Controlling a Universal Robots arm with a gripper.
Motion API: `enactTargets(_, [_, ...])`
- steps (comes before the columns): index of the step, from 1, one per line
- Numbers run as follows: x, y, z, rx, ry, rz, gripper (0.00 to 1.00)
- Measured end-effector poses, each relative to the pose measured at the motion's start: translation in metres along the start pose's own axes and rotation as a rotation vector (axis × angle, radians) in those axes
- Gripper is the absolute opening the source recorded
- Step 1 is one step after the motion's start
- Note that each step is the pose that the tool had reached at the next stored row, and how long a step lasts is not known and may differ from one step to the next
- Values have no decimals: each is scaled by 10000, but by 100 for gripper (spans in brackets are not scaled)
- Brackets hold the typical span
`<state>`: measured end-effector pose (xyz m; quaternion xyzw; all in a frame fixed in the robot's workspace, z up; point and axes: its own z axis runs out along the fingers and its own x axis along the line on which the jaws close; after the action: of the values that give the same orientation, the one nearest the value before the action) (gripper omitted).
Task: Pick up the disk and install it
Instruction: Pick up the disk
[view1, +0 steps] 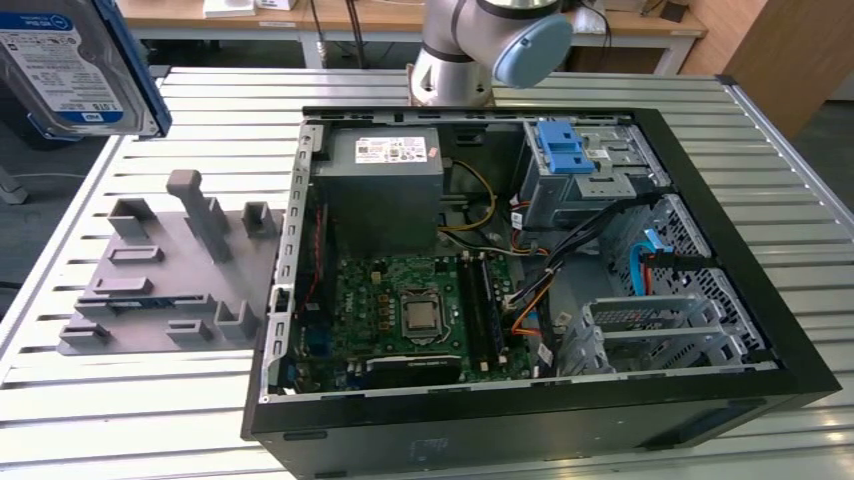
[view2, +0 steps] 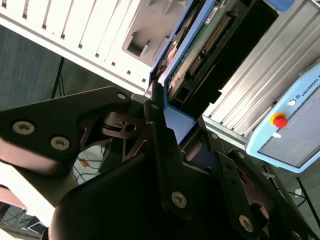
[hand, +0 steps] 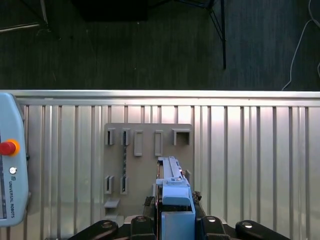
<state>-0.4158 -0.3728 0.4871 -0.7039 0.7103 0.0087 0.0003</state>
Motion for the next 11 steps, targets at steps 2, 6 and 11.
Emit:
enactTargets(2, [0, -35, 0, 0, -1, 0, 36])
enactTargets(6, [0, -39, 0, 0, 0, 1, 36])
enactTargets(11, [0, -59, -1, -1, -11, -2, 36])
